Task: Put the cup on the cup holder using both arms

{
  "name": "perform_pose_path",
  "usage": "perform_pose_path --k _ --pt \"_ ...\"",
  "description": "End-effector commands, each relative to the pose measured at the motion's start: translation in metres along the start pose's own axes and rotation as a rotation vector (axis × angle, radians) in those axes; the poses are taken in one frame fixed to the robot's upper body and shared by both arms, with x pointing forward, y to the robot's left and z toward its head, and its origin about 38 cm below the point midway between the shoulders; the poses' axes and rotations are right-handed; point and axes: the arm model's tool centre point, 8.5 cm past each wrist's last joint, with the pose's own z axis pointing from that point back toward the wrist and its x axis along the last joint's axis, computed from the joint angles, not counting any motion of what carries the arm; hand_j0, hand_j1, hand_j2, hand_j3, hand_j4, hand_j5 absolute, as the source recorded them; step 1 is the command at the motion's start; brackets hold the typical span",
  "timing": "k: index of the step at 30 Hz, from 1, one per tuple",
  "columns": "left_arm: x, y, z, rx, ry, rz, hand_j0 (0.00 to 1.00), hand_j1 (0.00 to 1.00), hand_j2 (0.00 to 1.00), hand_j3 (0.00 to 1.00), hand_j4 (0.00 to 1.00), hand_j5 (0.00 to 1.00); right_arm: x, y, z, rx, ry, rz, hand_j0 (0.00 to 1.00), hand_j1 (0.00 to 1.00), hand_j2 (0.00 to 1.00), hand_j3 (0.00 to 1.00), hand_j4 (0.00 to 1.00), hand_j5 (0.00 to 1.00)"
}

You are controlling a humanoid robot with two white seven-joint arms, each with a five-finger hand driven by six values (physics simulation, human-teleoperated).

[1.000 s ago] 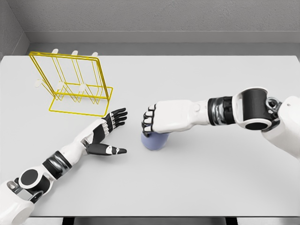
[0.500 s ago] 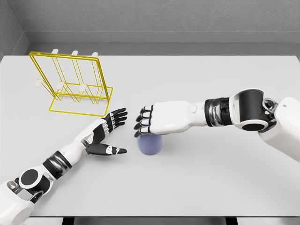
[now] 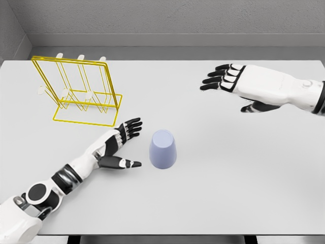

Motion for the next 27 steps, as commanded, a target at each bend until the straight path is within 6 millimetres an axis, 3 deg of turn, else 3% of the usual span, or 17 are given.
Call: perform_pose_path --k 1,8,12,14,25,27 --pt "-0.002 -0.009 -0.005 -0.02 -0.002 0.013 1.0 1.0 1.0 1.0 1.0 1.0 -0.011 -0.045 0.038 -0.163 0.05 -0.001 1.0 1.0 1.0 1.0 1.0 1.0" --pt "-0.001 -0.029 -0.028 -0.075 0.008 0.036 1.0 1.0 1.0 1.0 1.0 1.0 -0.009 0.005 0.031 -0.233 0.059 -0.155 1.0 1.0 1.0 1.0 1.0 1.0" --pt "-0.004 -0.039 -0.033 -0.092 0.005 0.048 1.0 1.0 1.0 1.0 1.0 1.0 -0.025 0.026 0.05 -0.236 0.141 -0.219 1.0 1.0 1.0 1.0 1.0 1.0" --pt "-0.009 -0.04 -0.036 -0.09 0.034 0.058 1.0 1.0 1.0 1.0 1.0 1.0 -0.026 0.03 0.061 -0.242 0.17 -0.225 1.0 1.0 1.0 1.0 1.0 1.0" --pt "-0.009 -0.047 -0.04 -0.107 0.029 0.056 1.0 1.0 1.0 1.0 1.0 1.0 -0.025 0.031 0.06 -0.242 0.167 -0.228 1.0 1.0 1.0 1.0 1.0 1.0" --pt "-0.008 -0.047 -0.041 -0.109 0.029 0.049 0.96 0.96 0.96 0.96 0.96 0.96 -0.026 0.031 0.06 -0.242 0.168 -0.229 1.0 1.0 1.0 1.0 1.0 1.0"
